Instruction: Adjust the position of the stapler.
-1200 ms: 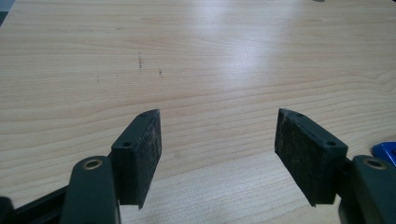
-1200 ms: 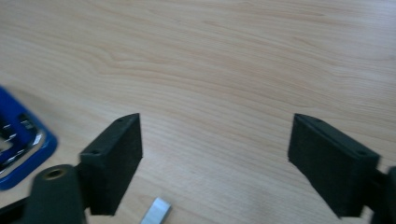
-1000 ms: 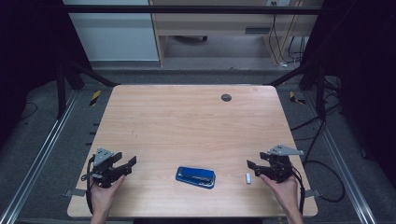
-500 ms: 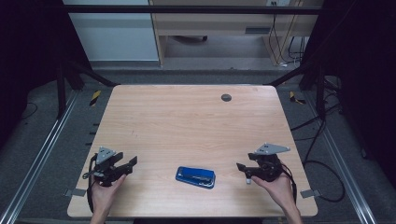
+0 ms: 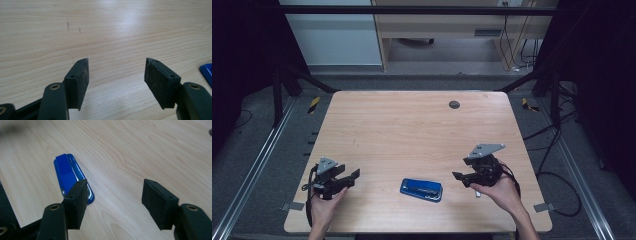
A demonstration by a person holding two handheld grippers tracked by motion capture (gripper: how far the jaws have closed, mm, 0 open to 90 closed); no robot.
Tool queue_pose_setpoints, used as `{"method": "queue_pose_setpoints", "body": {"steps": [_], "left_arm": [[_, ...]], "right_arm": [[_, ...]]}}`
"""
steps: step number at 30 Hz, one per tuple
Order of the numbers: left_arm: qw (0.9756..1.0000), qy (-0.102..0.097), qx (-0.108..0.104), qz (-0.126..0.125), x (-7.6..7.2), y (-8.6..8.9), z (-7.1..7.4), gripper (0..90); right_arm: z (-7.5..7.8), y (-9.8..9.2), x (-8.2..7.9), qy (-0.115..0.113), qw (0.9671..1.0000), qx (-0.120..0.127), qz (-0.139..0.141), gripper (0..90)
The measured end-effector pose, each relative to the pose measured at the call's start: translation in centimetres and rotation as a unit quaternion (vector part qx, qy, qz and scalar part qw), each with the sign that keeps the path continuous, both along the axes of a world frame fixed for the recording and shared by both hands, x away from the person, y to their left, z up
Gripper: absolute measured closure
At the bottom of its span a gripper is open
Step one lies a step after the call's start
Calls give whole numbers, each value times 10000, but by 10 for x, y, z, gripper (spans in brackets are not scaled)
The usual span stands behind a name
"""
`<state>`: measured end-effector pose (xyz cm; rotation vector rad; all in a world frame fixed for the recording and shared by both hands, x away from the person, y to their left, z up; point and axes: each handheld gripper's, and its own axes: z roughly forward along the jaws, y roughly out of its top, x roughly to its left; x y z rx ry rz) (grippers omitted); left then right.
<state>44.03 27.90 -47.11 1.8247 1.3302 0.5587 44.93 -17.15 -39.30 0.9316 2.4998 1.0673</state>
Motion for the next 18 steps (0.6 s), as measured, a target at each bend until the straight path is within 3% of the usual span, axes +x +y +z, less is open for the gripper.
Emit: {"method": "queue_pose_setpoints", "body": {"steps": [8,14,18], "left_arm": [[10000,15,88,-31,0,0,-1,352],[9999,15,89,-47,0,-2,-2,349],[9999,20,114,-67,1,-2,-2,347]], "right_arm": [[12,22,14,107,9994,-169,298,388],[17,38,24,252,9969,-483,564,417],[18,47,27,356,9952,-541,738,431]]}}
